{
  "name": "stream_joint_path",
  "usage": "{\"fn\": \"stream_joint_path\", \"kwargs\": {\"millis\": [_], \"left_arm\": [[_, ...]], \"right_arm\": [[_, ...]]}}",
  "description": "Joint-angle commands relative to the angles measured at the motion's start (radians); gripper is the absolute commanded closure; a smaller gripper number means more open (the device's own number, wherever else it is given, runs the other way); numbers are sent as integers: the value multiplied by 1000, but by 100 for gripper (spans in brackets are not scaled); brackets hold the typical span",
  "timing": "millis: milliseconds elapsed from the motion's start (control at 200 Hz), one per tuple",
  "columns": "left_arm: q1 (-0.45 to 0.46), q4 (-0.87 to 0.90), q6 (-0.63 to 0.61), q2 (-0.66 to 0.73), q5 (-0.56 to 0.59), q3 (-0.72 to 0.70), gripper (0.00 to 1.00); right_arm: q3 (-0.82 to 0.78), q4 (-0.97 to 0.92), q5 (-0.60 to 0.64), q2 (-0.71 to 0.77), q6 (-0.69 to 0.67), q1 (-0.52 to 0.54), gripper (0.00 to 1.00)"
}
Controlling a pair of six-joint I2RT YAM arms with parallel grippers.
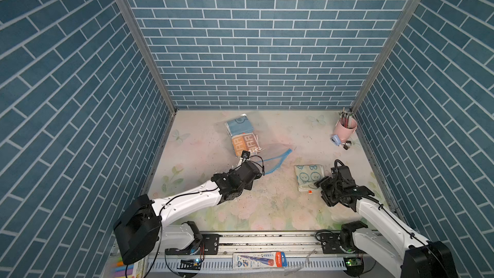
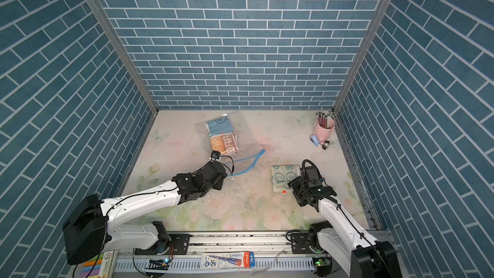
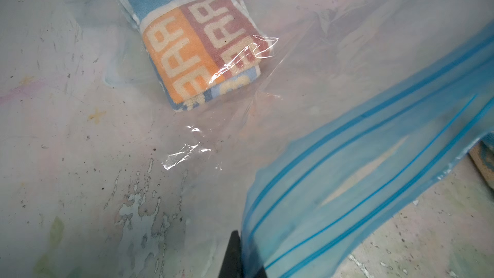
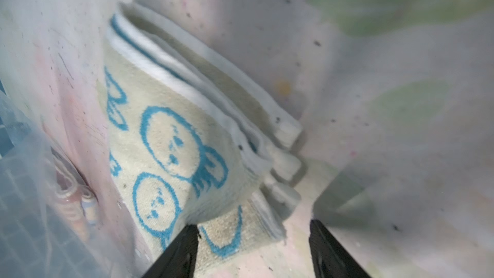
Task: Place the folded towel into the vacuum bag
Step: Adjust the towel at the center of the board.
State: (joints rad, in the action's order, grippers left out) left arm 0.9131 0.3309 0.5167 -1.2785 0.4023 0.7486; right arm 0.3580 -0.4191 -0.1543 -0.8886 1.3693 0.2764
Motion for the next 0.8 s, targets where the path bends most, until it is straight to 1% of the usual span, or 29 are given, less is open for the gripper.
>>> {"fn": "stream_joint_path", "kwargs": {"millis": [0, 130, 240, 485, 795], "left_arm": [[4, -22, -20, -14, -2, 34, 100], [4, -34, -26, -20, 0, 37, 100], [4, -44, -30, -30, -1, 40, 100], [3, -65, -30, -54, 3, 42, 100], [6, -79, -30, -80, 3, 52, 100]], "right_arm": [[-25, -59, -1, 62, 246, -3, 30], [-5, -135, 4, 113, 312, -2, 27], [7, -130, -15, 110, 384, 1, 23], [48, -48, -56, -28, 458, 26, 22], [90, 62, -8, -156, 547, 111, 22]]}}
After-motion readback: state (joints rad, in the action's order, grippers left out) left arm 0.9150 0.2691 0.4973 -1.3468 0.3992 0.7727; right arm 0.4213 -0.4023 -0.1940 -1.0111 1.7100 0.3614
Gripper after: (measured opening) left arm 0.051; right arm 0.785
